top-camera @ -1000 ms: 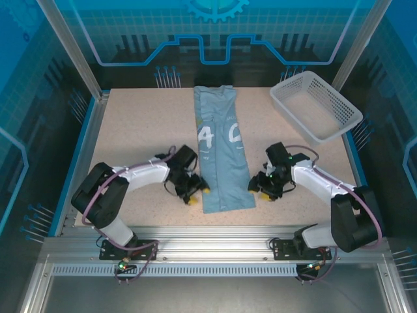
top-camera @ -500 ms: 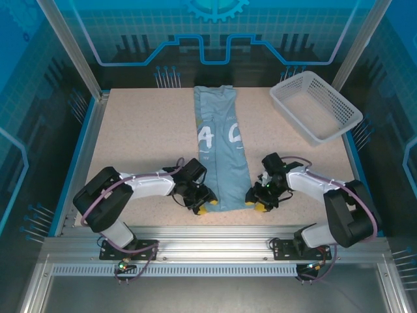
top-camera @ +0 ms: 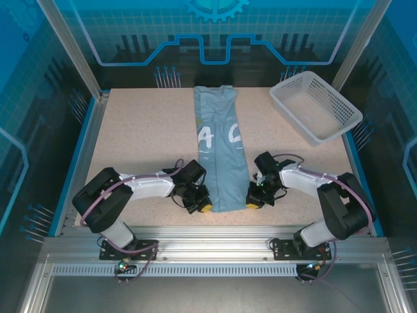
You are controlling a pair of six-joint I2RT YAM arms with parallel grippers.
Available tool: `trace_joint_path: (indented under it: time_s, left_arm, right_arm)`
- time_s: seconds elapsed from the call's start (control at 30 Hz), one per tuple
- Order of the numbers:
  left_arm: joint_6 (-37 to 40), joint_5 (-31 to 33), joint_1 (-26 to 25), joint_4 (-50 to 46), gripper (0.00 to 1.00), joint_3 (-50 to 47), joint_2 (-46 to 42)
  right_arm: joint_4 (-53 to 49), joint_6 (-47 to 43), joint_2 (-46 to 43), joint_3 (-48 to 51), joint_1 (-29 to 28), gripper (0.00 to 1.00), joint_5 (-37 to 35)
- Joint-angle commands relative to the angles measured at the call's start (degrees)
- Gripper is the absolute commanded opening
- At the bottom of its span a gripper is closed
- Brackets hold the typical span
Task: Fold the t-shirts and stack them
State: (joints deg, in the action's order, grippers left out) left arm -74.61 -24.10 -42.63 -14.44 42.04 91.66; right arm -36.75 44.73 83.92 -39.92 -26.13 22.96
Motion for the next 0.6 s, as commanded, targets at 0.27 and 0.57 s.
trace_joint_path:
  time_s: [0.27, 0.57]
  left_arm:
    - [0.67, -3.01, -3.36, -3.28, 0.00, -4.99, -12.90]
    - [-2.21, 2.87, 0.48, -1.02, 0.00, -1.80, -16.51]
  right_arm:
    - [-15.76, 3.27, -13.04, 0.77, -4.45, 0.00, 5.42]
    - [-14.73, 7.26, -8.16, -9.42, -3.21, 0.00, 2.09]
